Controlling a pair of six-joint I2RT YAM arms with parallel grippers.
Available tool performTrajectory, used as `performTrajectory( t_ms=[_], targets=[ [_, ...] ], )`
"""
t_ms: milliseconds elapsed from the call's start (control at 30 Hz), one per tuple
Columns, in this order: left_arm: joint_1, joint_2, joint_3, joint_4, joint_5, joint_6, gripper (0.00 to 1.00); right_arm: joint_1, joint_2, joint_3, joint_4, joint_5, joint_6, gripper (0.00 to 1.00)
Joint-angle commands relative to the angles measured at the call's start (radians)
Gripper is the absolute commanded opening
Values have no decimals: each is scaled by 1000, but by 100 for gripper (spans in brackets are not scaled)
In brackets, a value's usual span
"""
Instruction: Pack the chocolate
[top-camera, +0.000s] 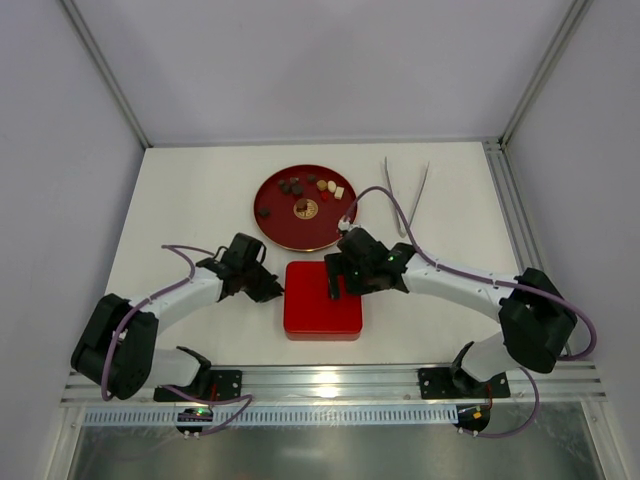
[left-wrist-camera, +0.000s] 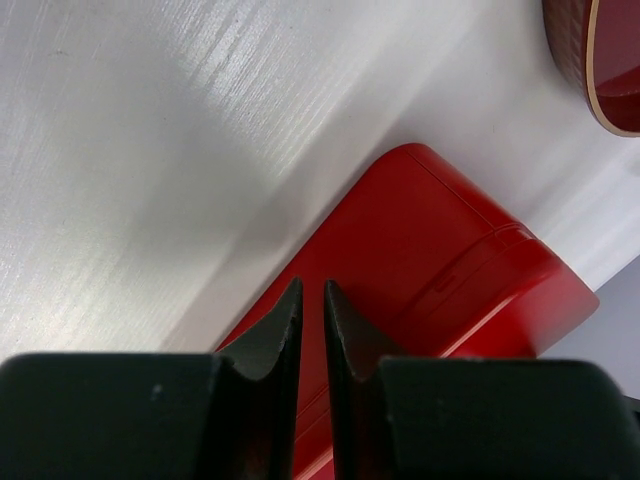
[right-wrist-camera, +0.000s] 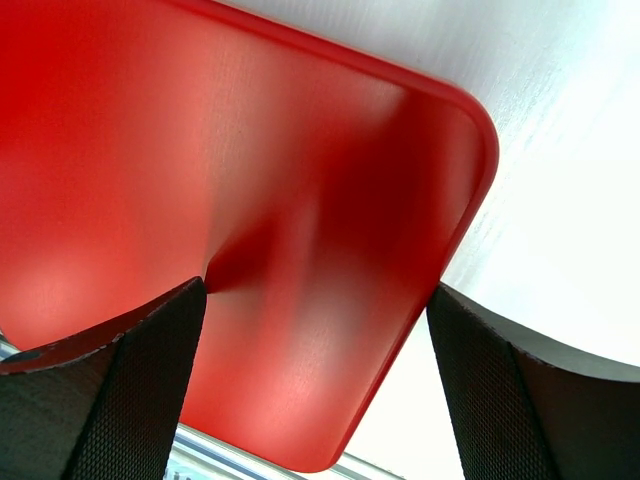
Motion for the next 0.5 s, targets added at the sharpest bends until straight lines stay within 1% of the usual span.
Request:
performTrajectory(
  t_ms=[0,467],
  targets=[
    [-13,8,36,58,32,-18,13,16,35,51,32,-4,-19,90],
    [-13,26,28,75,71,18,19,8,116,107,18,20,-39,93]
  ],
)
